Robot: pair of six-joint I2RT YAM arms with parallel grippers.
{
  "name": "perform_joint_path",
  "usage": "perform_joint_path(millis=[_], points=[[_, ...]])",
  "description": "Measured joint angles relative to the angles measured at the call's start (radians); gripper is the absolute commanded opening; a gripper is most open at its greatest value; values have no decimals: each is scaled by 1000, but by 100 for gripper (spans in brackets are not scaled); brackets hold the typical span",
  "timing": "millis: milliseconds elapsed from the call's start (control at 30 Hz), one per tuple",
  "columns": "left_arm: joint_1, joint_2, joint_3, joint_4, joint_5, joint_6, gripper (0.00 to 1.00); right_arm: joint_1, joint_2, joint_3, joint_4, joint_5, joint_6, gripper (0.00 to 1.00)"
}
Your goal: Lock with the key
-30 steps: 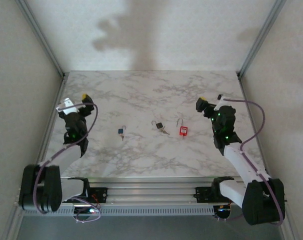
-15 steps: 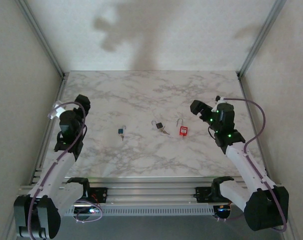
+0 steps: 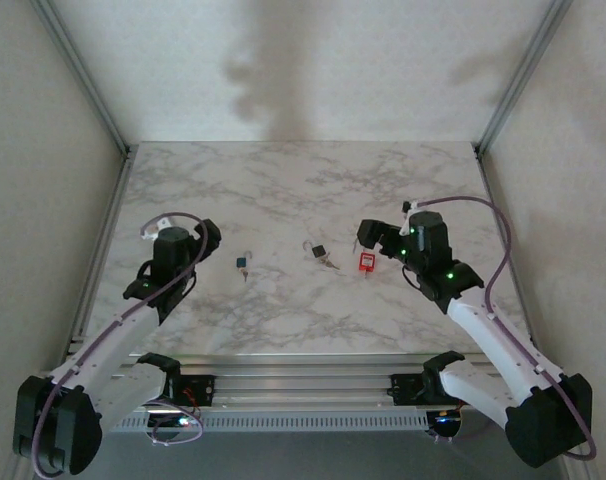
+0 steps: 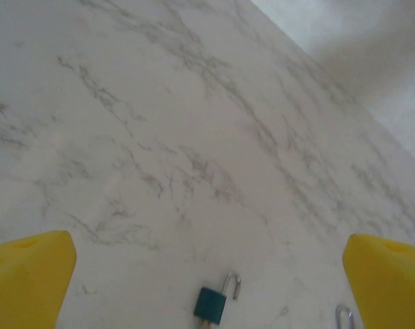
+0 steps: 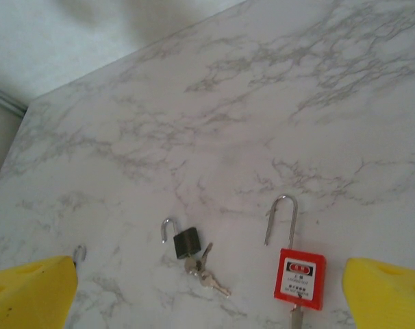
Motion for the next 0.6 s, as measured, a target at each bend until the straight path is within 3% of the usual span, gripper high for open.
perform_joint_path(millis=[233, 600], points=[[-111, 94, 1, -57, -64, 21, 100, 45, 3, -19, -13, 29, -12, 99], [-178, 330, 121, -104, -85, 73, 98, 93, 10, -30, -16, 34, -18, 99]])
